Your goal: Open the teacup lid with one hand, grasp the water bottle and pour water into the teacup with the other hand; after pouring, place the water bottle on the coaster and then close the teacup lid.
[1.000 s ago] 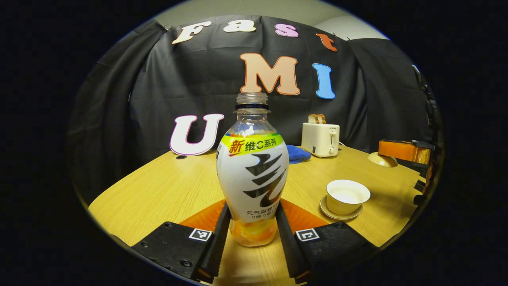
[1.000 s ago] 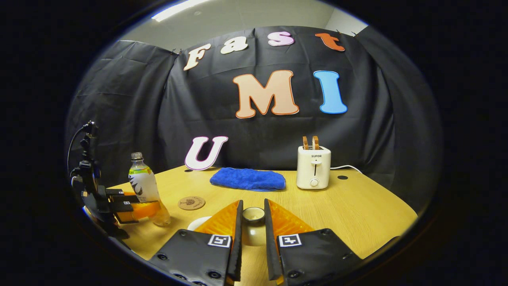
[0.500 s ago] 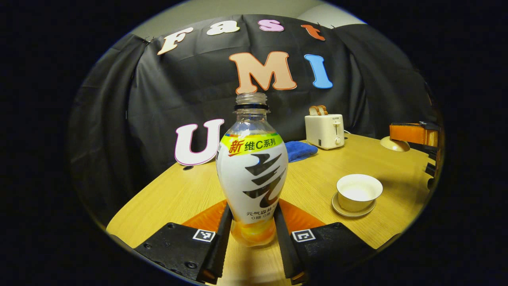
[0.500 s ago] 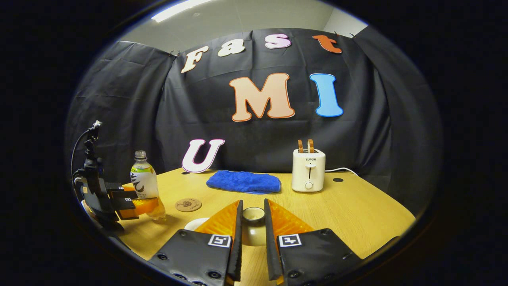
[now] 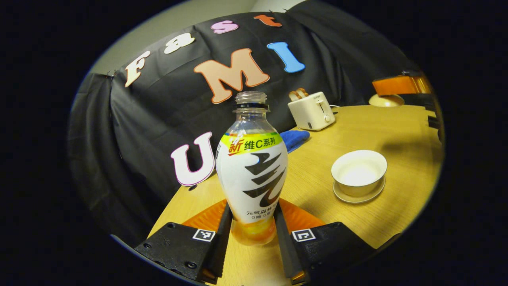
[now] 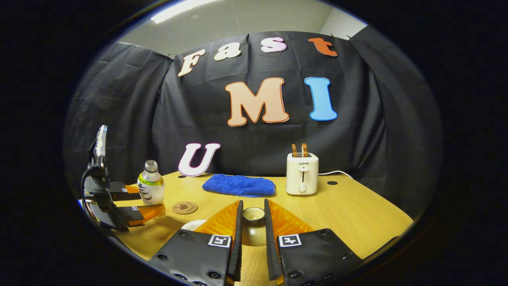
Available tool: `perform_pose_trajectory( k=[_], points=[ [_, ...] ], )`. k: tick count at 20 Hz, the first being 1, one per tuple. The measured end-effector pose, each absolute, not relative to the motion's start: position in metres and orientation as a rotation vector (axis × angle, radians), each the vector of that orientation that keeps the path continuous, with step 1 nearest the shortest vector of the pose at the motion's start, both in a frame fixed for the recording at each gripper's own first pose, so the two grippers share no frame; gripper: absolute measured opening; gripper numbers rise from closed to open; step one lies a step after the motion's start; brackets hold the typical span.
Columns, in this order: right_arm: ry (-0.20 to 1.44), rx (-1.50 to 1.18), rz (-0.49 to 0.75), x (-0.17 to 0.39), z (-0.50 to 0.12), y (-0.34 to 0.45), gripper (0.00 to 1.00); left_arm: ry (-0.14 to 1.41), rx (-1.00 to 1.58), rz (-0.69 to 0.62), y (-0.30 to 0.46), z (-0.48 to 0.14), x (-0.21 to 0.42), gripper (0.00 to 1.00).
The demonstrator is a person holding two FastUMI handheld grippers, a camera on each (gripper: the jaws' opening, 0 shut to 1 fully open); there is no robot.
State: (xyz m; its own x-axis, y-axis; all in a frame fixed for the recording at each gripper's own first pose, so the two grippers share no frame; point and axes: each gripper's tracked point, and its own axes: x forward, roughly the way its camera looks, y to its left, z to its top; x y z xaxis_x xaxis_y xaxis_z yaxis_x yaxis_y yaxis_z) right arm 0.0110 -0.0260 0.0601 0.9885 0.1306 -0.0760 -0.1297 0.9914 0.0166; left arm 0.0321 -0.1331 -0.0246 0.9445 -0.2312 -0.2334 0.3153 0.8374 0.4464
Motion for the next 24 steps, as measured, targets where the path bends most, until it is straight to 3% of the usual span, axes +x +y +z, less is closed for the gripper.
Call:
perform_pose_trajectory(
  k=[24],
  points=[
    [0.066,0.019,0.123,0.008,0.066,-0.036,0.28,0.101,1.283,-0.308,-0.132,-0.036,0.051,0.55]
  ],
)
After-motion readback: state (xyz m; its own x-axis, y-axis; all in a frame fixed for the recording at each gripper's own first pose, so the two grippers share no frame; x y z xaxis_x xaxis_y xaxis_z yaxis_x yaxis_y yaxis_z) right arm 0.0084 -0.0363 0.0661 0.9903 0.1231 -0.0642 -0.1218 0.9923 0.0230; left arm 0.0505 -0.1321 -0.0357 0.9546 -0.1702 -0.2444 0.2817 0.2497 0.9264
